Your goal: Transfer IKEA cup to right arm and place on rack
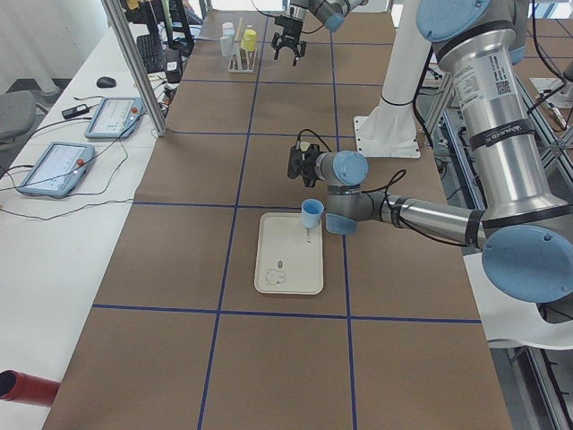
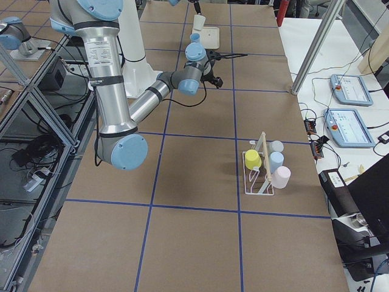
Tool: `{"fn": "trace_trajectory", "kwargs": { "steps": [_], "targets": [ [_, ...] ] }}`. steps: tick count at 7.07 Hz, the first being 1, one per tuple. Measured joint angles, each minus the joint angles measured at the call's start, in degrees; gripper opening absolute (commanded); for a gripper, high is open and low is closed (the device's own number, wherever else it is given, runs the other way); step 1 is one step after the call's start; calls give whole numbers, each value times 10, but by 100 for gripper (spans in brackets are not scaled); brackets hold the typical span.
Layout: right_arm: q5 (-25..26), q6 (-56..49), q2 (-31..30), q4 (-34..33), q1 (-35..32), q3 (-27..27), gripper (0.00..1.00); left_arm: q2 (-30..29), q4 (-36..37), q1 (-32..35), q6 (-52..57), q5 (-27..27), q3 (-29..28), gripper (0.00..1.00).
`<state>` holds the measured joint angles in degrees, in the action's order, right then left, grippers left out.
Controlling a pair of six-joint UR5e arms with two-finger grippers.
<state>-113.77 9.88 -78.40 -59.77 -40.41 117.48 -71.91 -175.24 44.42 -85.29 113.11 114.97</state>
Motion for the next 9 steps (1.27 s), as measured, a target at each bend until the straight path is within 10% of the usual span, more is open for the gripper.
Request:
{"fn": "trace_trajectory", "kwargs": {
  "steps": [9],
  "targets": [
    [230, 53, 77, 161, 227, -19, 100, -287, 22, -67, -262, 3, -54, 0]
  ]
}}
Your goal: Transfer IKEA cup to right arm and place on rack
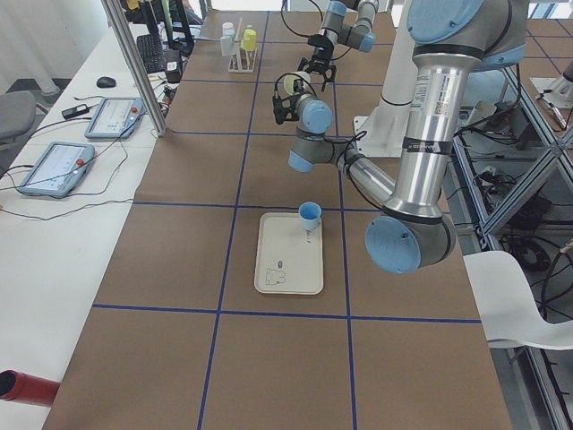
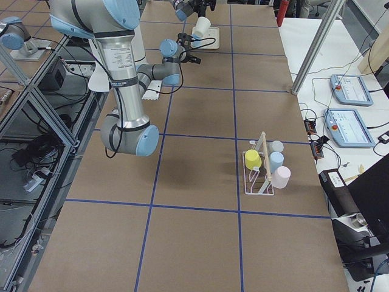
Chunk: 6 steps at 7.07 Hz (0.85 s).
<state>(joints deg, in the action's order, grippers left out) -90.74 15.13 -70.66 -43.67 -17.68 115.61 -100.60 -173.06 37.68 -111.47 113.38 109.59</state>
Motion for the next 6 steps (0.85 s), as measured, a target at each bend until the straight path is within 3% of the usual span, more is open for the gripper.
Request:
{"fn": "trace_trajectory", "kwargs": {
  "steps": [6],
  "targets": [
    [2, -1, 25, 2, 9, 3, 100, -35, 1, -72, 10, -38, -23, 0]
  ]
}}
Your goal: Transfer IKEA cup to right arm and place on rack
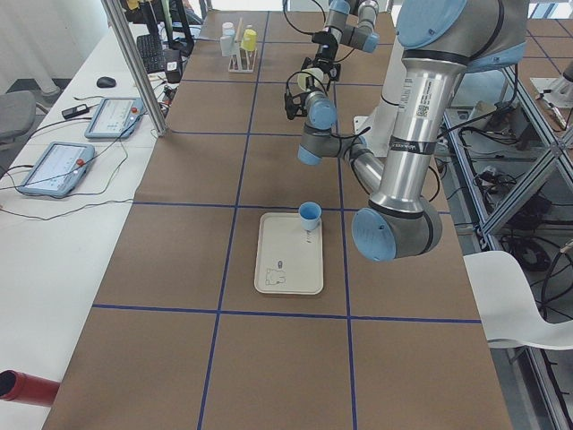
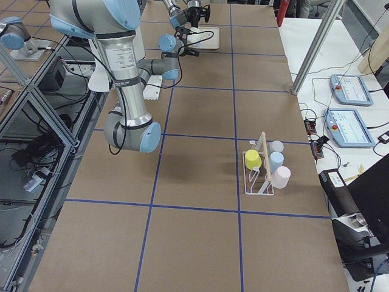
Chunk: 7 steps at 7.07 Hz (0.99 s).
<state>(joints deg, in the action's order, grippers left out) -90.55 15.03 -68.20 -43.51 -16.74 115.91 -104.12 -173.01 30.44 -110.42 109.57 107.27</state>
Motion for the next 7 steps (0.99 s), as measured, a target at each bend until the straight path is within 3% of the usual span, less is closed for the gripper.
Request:
{"fn": "trace_trajectory", "kwargs": {
  "steps": [4, 7],
  "targets": [
    [0, 1, 7, 0, 1, 5, 98, -4, 0, -28, 21, -33, -13, 0],
    [0, -3, 8, 0, -4, 11, 56, -3, 0, -32, 22, -34, -13, 0]
  ]
}}
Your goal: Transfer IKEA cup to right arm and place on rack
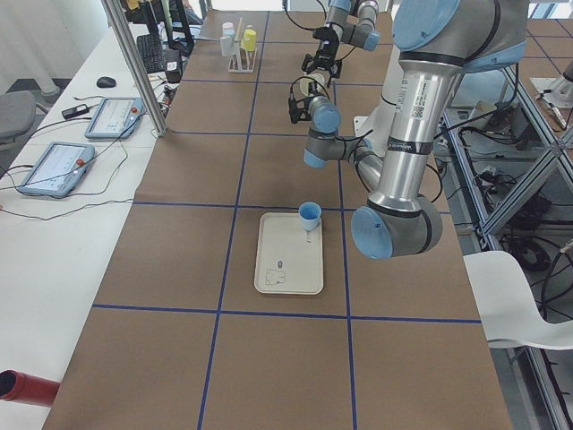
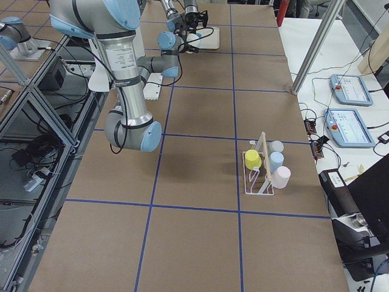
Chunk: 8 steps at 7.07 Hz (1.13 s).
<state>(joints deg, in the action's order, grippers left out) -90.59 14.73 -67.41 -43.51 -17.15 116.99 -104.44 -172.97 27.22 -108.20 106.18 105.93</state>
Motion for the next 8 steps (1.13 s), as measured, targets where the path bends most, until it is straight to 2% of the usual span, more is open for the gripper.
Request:
{"fn": "trace_trajectory", "kwargs": {
  "steps": [1, 2, 3, 5, 6, 7, 8],
  "targets": [
    [0, -1, 0, 0, -2, 3, 38, -1, 0, 0, 0, 0, 0, 0],
    [-1, -2, -1, 0, -3, 5, 24, -1, -1, 0, 0, 0, 0, 41],
    [-1, -2, -1, 0, -3, 5, 22, -2, -1, 0, 0, 0, 1, 99],
    [-1, -2, -2, 0, -4, 4, 22, -3, -1, 2, 19, 0, 3, 100],
    [-2, -2, -3, 0, -5, 4, 19, -3, -1, 5, 29, 1, 5, 100],
    [-4, -2, -4, 0, -6, 5, 8, -1, -1, 14, 34, 4, 6, 100],
    [-6, 0, -6, -3, -8, 7, 3, 8, 5, 30, 43, 11, 6, 100]
  ]
}}
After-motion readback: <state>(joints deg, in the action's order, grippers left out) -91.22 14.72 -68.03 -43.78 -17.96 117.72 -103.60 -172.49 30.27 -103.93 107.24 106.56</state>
